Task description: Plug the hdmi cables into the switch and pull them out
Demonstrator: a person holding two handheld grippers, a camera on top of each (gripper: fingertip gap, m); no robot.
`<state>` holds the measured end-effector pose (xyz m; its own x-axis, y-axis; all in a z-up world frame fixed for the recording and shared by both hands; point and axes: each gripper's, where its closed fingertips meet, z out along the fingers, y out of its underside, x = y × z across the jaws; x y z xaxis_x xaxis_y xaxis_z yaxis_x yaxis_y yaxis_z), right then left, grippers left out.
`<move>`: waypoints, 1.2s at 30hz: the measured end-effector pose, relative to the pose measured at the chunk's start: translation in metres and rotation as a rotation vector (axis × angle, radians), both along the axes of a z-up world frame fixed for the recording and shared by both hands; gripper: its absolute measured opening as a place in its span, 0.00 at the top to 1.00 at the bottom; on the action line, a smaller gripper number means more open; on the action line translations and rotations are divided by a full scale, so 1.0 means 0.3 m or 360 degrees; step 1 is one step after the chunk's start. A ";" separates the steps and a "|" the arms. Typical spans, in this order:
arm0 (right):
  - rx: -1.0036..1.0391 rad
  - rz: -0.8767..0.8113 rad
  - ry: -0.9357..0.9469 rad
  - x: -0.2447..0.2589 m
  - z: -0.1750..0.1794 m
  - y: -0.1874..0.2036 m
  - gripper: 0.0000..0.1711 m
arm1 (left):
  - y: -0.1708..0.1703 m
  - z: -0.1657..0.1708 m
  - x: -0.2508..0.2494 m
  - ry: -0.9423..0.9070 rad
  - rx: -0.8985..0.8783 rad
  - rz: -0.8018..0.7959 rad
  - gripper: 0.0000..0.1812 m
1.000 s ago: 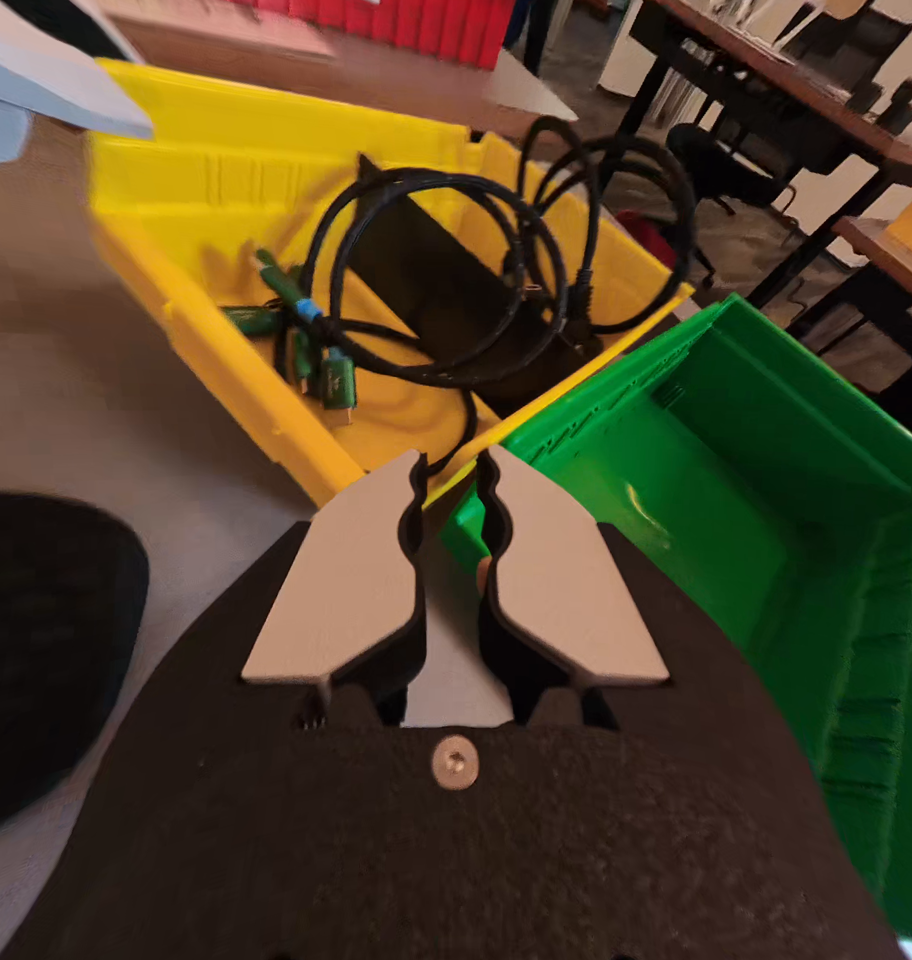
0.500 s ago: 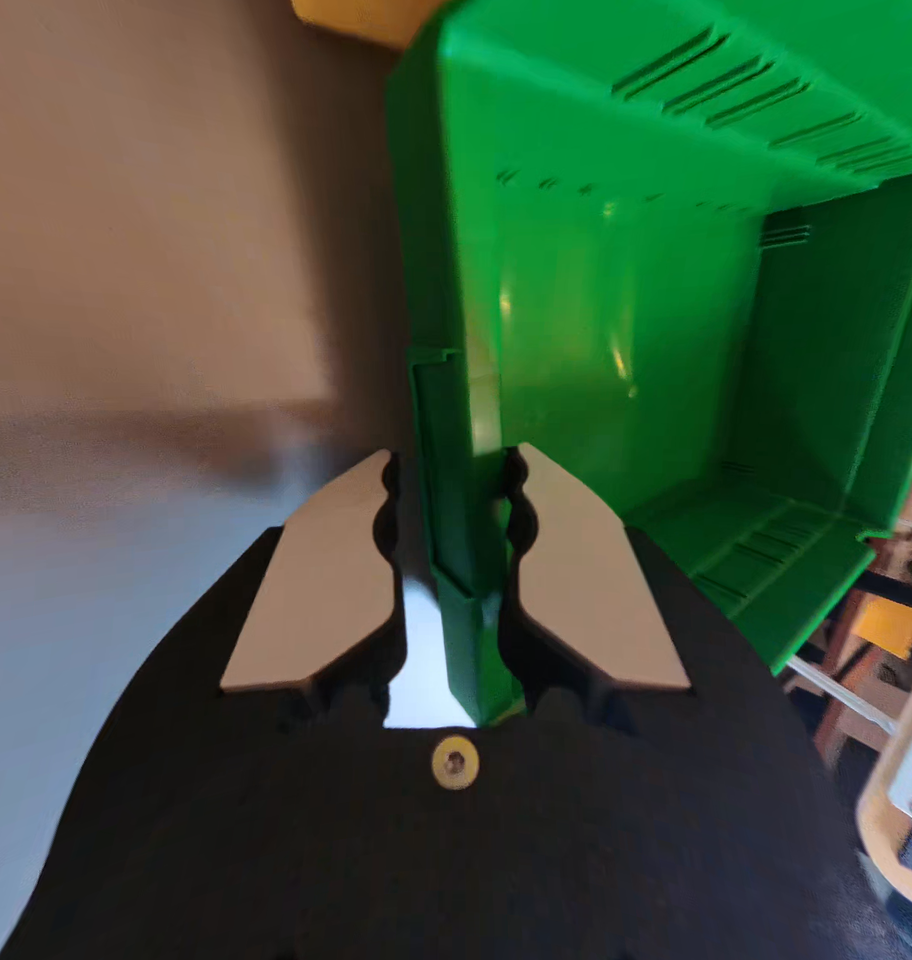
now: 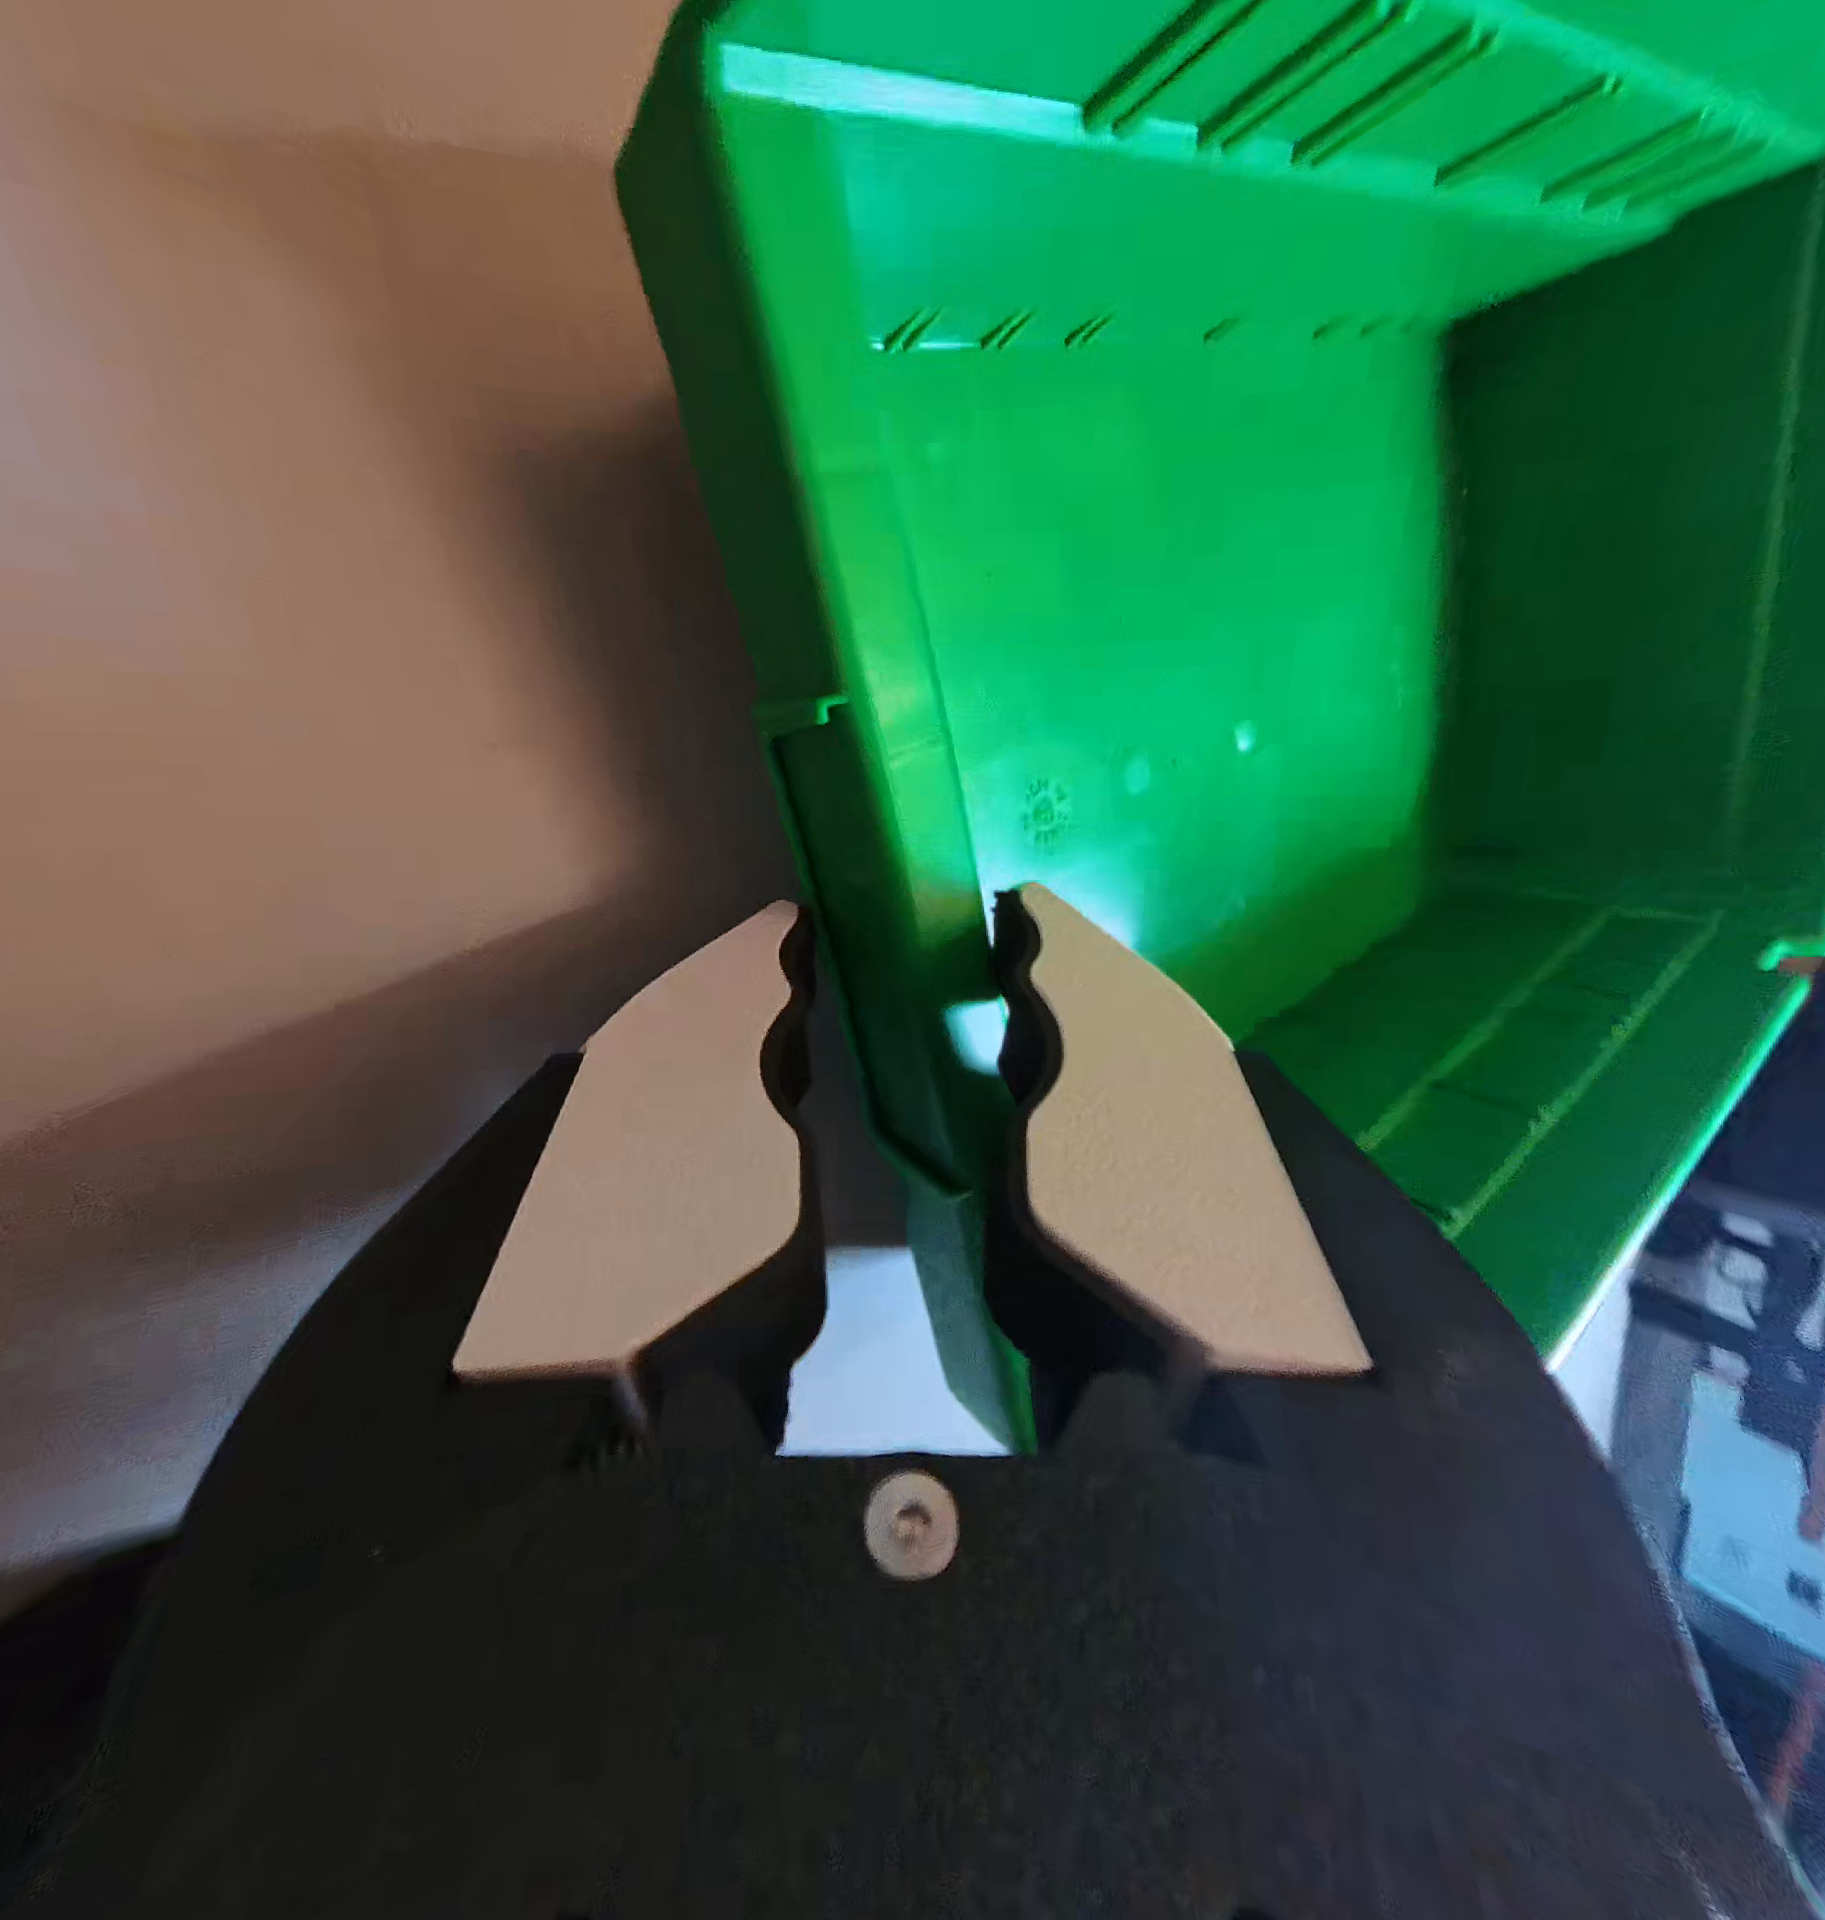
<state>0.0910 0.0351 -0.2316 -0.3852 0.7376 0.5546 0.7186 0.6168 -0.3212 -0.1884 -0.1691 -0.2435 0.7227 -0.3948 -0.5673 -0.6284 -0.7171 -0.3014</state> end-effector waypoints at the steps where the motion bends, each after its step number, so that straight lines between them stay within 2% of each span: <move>1: 0.0041 -0.0039 -0.0005 0.038 -0.003 0.033 0.81 | 0.006 0.000 0.013 -0.0016 0.0002 -0.0011 0.83; 5: 0.0126 -0.0104 -0.0010 0.086 -0.015 0.182 0.81 | 0.029 -0.001 0.029 -0.0027 -0.0010 -0.0007 0.83; 11: 0.0271 -0.0171 -0.0052 0.026 -0.014 0.496 0.81 | 0.053 -0.004 0.016 -0.0049 0.0003 -0.0027 0.84; 14: 0.0296 -0.0253 -0.0067 -0.007 -0.008 0.589 0.81 | 0.074 -0.004 0.001 -0.0052 0.0017 -0.0042 0.84; 16: 0.0298 -0.0284 0.0008 -0.050 0.030 0.582 0.79 | 0.094 -0.003 -0.011 -0.0043 0.0027 -0.0042 0.84; 18: 0.0209 -0.0287 0.0167 -0.107 0.103 0.517 0.79 | 0.118 -0.003 -0.025 -0.0021 0.0041 -0.0044 0.84; 22: -0.0242 -0.0199 0.0570 -0.225 0.286 0.316 0.80 | 0.171 -0.001 -0.068 0.0009 0.0079 -0.0046 0.83; 26: -0.0554 -0.0196 0.0931 -0.293 0.433 0.235 0.80 | 0.206 0.027 -0.099 -0.0200 0.0246 0.0136 0.80; 28: -0.0672 -0.0207 0.1075 -0.317 0.476 0.235 0.80 | 0.210 0.087 -0.074 -0.0323 0.0380 0.0121 0.79; 31: -0.0771 -0.0254 0.1205 -0.356 0.513 0.274 0.81 | 0.209 0.242 -0.088 -0.0448 0.0633 0.0150 0.80; 36: -0.0923 -0.0294 0.1386 -0.401 0.582 0.323 0.82 | 0.220 0.504 -0.261 -0.0412 0.0934 0.0332 0.80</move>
